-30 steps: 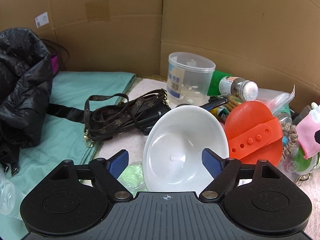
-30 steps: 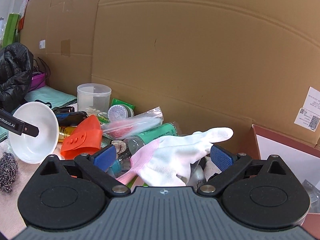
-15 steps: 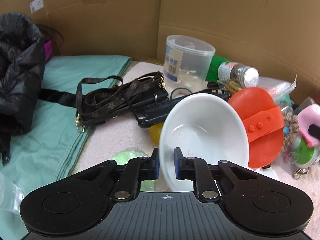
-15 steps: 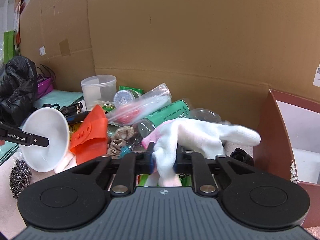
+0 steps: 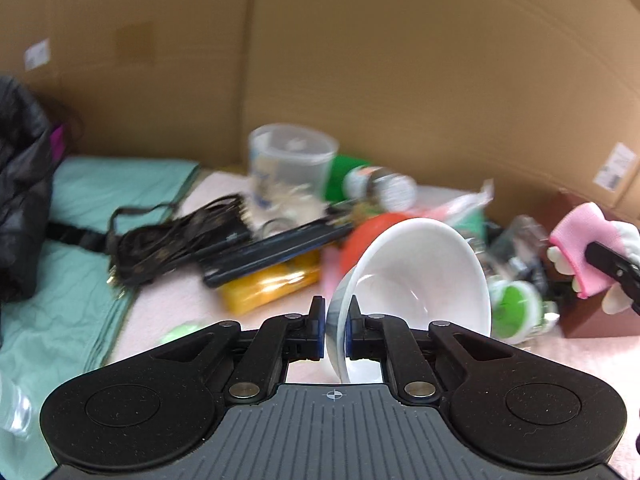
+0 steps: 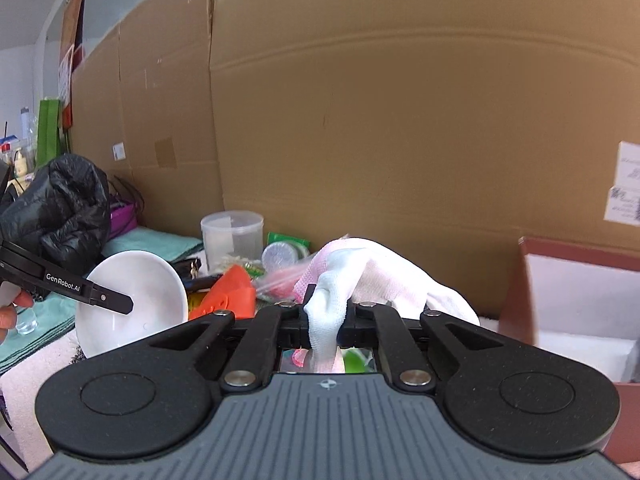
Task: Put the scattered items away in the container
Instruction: 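Carry the bowl and glove into the brown box and open both grippers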
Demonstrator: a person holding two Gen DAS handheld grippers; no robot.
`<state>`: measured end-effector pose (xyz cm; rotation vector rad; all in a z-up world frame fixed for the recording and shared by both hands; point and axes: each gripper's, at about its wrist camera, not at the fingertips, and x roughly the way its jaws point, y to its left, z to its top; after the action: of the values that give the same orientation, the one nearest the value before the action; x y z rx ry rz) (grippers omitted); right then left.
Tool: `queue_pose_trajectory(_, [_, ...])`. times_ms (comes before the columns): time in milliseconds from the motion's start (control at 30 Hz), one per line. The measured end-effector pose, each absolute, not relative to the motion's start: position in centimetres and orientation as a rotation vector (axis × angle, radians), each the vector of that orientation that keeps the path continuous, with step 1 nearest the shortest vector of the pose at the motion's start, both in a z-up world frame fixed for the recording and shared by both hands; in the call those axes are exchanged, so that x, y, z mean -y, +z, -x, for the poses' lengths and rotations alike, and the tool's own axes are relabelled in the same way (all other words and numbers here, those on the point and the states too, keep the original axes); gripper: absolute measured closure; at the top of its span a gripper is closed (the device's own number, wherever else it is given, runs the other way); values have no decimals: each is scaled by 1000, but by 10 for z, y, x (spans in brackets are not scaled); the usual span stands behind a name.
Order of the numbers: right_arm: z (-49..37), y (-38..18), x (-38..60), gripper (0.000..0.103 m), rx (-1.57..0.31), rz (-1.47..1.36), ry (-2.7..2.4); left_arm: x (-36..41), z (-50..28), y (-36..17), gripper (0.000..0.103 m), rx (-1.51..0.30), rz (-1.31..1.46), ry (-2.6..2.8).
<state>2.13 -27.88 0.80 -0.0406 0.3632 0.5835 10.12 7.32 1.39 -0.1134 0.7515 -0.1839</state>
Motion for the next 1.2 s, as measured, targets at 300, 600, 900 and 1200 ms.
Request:
queue_pose_trajectory(300, [-24,51,373,94,-258,17,392,61,-119,77,98,-651,42,-409])
queue_pose_trajectory(600, [-74,50,479,94,-334,-50,162,220,-166,72,96,-681,-3,-519])
queue_pose_trajectory(900, [-121,8,515,46,-461,-22,65,297,-180,23,50,-729,-152,-465])
queue_pose_trajectory(1200, [-109,6,517,15,-423,-29,101,269,-167,46,42,-684,-98,-464])
